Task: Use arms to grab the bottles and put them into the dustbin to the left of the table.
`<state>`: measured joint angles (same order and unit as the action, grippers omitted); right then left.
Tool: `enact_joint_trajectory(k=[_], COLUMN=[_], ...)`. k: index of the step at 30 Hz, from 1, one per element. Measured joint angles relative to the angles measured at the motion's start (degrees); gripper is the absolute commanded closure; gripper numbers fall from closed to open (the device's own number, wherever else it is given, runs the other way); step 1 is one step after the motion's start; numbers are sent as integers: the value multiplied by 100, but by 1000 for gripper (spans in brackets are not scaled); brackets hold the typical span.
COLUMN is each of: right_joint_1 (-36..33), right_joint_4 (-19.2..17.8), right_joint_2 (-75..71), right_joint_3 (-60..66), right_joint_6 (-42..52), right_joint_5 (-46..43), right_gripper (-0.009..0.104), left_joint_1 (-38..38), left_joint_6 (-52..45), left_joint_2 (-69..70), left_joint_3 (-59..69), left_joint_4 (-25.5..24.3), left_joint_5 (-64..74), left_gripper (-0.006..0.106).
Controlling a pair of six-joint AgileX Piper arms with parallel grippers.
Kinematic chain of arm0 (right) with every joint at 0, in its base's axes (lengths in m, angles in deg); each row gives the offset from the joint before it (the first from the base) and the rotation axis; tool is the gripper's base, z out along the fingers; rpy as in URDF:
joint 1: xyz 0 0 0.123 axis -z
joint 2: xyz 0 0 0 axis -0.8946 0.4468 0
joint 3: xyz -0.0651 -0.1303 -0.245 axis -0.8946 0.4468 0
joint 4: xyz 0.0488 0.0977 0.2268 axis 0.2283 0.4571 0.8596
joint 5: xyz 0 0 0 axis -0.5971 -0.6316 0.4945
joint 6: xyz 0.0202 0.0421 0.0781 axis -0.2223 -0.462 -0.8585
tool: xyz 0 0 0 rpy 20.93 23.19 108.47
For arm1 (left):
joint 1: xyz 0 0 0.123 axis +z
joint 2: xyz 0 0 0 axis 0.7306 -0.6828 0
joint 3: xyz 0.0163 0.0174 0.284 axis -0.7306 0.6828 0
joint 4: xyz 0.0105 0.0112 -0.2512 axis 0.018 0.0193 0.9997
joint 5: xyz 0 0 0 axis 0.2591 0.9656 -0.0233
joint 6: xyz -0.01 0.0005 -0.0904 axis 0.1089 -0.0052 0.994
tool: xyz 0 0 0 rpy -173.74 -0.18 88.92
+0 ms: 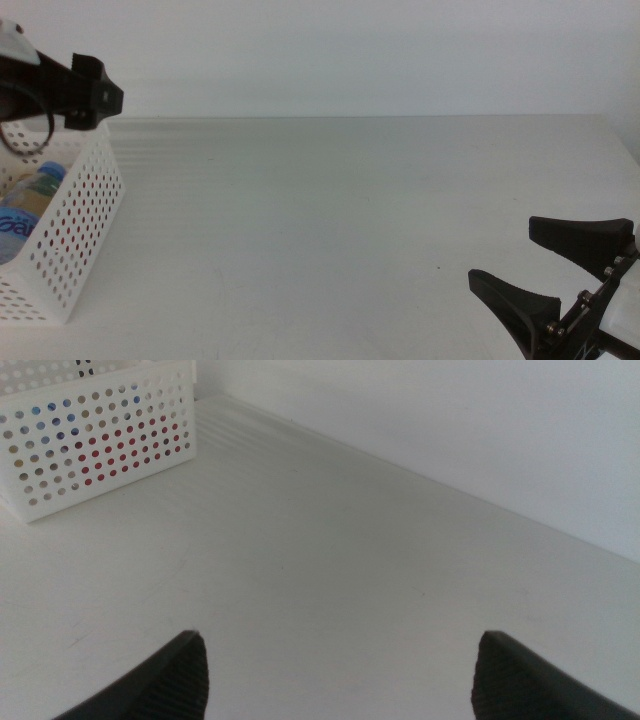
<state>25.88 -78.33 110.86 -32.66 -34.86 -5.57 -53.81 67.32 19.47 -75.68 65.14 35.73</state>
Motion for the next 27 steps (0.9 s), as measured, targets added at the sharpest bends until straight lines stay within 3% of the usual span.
enact_joint_trajectory(k=[11,15,27], right_joint_1=[0,0,0], right_joint_4=[0,0,12], right_joint_2=[0,0,-172], right_joint_3=[0,0,0], right_joint_6=[0,0,0], right_joint_5=[0,0,5], right_gripper=[19,19,19], left_joint_1=[-307,-307,-307], left_joint_6=[25,25,36], left_joint_2=[1475,1546,1540], left_joint_3=[1670,1708,1719], left_joint_4=[-223,-437,-477], left_joint_5=[-2302,-2540,-2595], left_gripper=[12,12,12])
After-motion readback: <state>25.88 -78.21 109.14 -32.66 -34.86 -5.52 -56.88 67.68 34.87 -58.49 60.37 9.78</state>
